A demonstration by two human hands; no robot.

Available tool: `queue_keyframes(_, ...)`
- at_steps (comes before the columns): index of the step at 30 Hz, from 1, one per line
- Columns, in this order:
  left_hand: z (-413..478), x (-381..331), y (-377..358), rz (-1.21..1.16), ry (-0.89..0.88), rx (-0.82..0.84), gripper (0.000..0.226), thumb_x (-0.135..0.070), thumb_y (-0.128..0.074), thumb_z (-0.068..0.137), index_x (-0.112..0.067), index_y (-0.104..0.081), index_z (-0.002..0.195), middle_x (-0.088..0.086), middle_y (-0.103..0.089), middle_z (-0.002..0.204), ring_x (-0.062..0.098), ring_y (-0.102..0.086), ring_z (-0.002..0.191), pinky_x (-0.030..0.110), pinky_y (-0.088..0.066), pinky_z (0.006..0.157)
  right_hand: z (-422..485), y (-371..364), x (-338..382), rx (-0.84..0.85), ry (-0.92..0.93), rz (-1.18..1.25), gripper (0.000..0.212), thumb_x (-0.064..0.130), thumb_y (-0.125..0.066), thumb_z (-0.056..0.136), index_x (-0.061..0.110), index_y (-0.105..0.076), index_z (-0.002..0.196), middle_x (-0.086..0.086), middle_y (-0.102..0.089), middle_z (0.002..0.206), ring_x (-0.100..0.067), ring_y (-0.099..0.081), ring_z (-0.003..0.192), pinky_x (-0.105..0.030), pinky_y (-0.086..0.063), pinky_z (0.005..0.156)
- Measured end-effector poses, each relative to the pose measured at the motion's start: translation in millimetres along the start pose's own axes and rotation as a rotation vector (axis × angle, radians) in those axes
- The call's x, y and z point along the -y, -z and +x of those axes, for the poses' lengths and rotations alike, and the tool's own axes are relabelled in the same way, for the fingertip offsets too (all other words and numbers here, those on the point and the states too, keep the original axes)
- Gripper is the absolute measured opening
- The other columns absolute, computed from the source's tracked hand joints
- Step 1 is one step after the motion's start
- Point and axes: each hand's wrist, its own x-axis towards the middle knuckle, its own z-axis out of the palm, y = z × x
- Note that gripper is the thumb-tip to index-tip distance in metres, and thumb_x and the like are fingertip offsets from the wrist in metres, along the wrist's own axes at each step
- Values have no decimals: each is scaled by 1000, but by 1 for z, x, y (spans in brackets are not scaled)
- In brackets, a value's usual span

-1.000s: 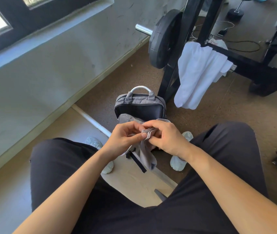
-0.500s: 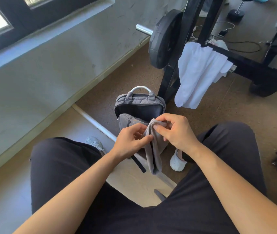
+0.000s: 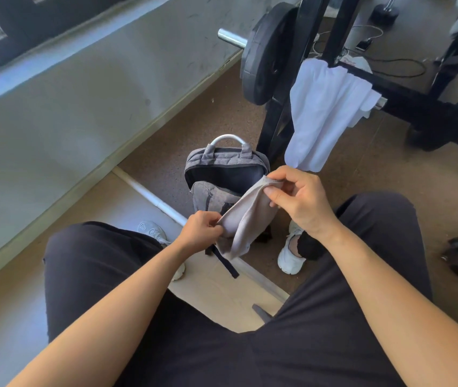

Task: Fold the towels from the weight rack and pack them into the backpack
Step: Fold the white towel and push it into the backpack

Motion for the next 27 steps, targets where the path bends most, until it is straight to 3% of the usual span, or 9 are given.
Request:
queue_keyframes(2, 3, 3, -4, 11, 39, 41, 11, -18, -56, 69, -26, -60, 62, 3, -69, 69, 30, -69, 77, 41, -58, 66, 1, 4, 0, -19, -11, 78, 9, 7, -68, 90, 8, -71, 98, 0, -68, 83, -23, -69, 68, -41, -59, 68)
queue_keyframes(5, 2, 9, -12, 93, 80, 113, 22, -5, -63, 80, -24, -60, 71, 2, -67, 77, 19, -62, 70, 17, -44, 48, 2, 9, 3, -73, -45, 210, 11, 11, -66, 89, 19, -71, 93, -3, -67, 84, -23, -66, 74, -36, -58, 67)
queue_keyframes(10, -1, 22, -23, 126, 93, 217, 31, -23, -84, 80, -30, -62, 102, -8, -66, 104, 13, -64, 95, 20, -47, 70, 4, 16, 1, -125, -83, 339, 10, 18, -63, 87, 25, -71, 87, -6, -63, 84, -24, -63, 84, -34, -56, 73)
queue_keyframes(13, -3, 20, -30, 262, -10, 209, 57, -44, -85, 78, -28, -57, 126, -7, -62, 119, 12, -60, 103, 24, -49, 80, 4, 18, 0, -126, -88, 381, 15, 12, -61, 91, 23, -70, 88, -1, -65, 84, -21, -65, 86, -32, -57, 76)
queue_keyframes(16, -5, 10, -37, 200, -92, 202, 77, -42, -83, 79, -23, -45, 143, -2, -53, 135, 14, -53, 108, 27, -50, 90, 4, 18, 0, -116, -85, 457, 18, 7, -58, 92, 20, -70, 89, -1, -68, 86, -20, -67, 87, -32, -58, 78)
queue_keyframes(19, -5, 2, -38, 133, -112, 81, 78, -46, -84, 76, -26, -40, 138, -2, -40, 135, 18, -52, 110, 39, -53, 93, 5, 18, 1, -131, -97, 546, 15, 4, -57, 88, 12, -70, 90, -9, -64, 88, -19, -64, 83, -30, -56, 73)
queue_keyframes(23, -5, -1, -28, 215, -147, -243, 51, -53, -82, 74, -28, -52, 108, -4, -36, 114, 22, -49, 101, 39, -54, 73, 6, 19, 0, -144, -104, 575, 9, 8, -60, 84, 9, -67, 90, -5, -62, 84, -15, -61, 80, -26, -52, 72)
queue_keyframes(25, -4, 0, -24, 302, -199, -371, 48, -55, -81, 74, -31, -59, 108, -1, -34, 118, 27, -40, 112, 38, -52, 80, 6, 21, -1, -144, -96, 590, 11, 15, -63, 81, 11, -69, 89, -4, -62, 85, -16, -60, 82, -26, -51, 73)
queue_keyframes(27, 0, 3, -25, 371, -242, -400, 48, -55, -83, 73, -37, -65, 114, 6, -34, 139, 38, -31, 128, 46, -45, 97, 7, 22, -2, -141, -99, 597, 13, 18, -63, 79, 12, -69, 89, -6, -61, 87, -17, -59, 83, -27, -51, 74)
